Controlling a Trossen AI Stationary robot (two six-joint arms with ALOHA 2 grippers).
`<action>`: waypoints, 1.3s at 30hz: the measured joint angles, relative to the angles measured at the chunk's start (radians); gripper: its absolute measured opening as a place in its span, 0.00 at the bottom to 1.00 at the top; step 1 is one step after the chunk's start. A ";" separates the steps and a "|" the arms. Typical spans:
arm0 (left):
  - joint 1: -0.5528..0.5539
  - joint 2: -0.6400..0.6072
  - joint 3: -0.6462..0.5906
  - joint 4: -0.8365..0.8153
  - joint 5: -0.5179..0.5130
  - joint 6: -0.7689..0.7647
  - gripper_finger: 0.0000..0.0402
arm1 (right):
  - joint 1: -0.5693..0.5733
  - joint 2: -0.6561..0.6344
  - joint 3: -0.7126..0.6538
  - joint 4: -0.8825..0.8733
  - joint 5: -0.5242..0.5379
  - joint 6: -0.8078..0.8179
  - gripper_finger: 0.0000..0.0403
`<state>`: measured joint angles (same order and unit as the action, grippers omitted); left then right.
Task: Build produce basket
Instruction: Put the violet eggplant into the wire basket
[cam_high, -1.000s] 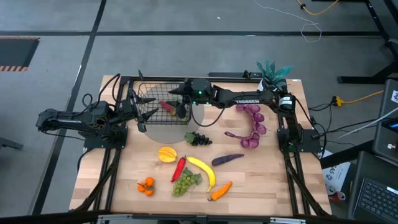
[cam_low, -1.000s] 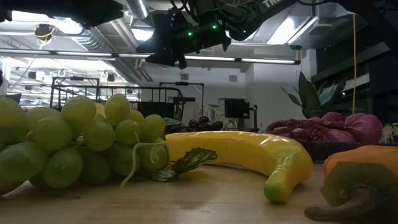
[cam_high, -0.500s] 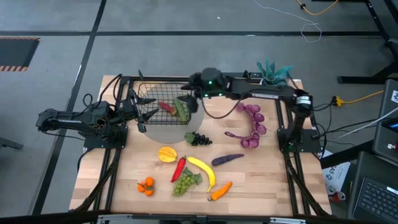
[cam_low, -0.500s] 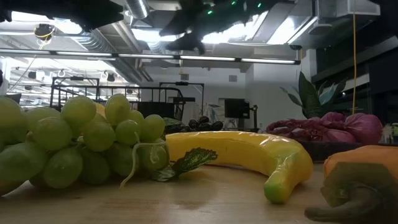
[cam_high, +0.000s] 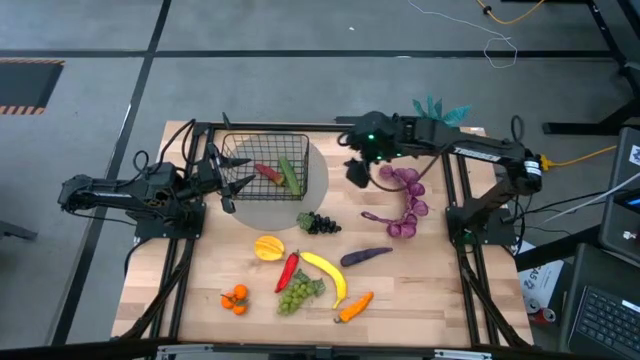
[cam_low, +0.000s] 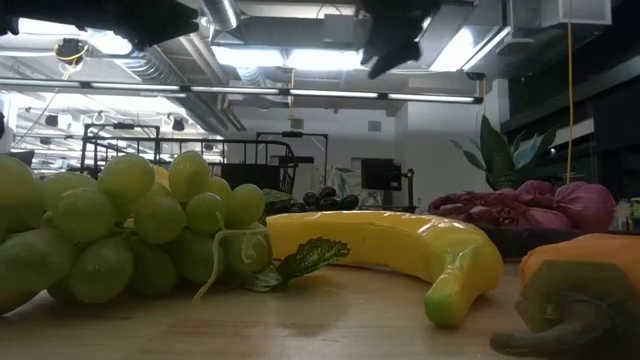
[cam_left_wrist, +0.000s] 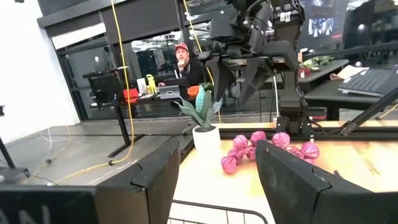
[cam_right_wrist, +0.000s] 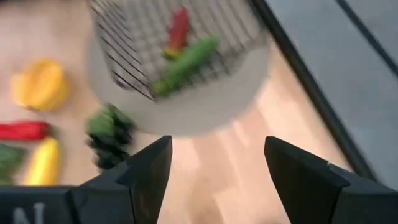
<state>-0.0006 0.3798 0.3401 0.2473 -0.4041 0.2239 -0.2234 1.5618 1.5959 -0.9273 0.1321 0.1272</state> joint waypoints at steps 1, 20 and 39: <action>0.000 0.000 0.000 0.000 0.000 0.017 0.51 | -0.001 -0.008 0.000 -0.028 0.031 -0.002 0.64; 0.000 0.000 0.000 0.018 -0.005 0.022 0.51 | -0.001 -0.023 -0.273 -0.105 -0.098 0.060 0.64; 0.000 0.000 0.000 0.039 -0.006 0.020 0.51 | 0.206 -0.023 -0.393 0.202 -0.296 0.173 0.64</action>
<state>-0.0003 0.3798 0.3401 0.2859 -0.4099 0.2441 -0.0172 1.5391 1.2030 -0.7256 -0.1636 0.3001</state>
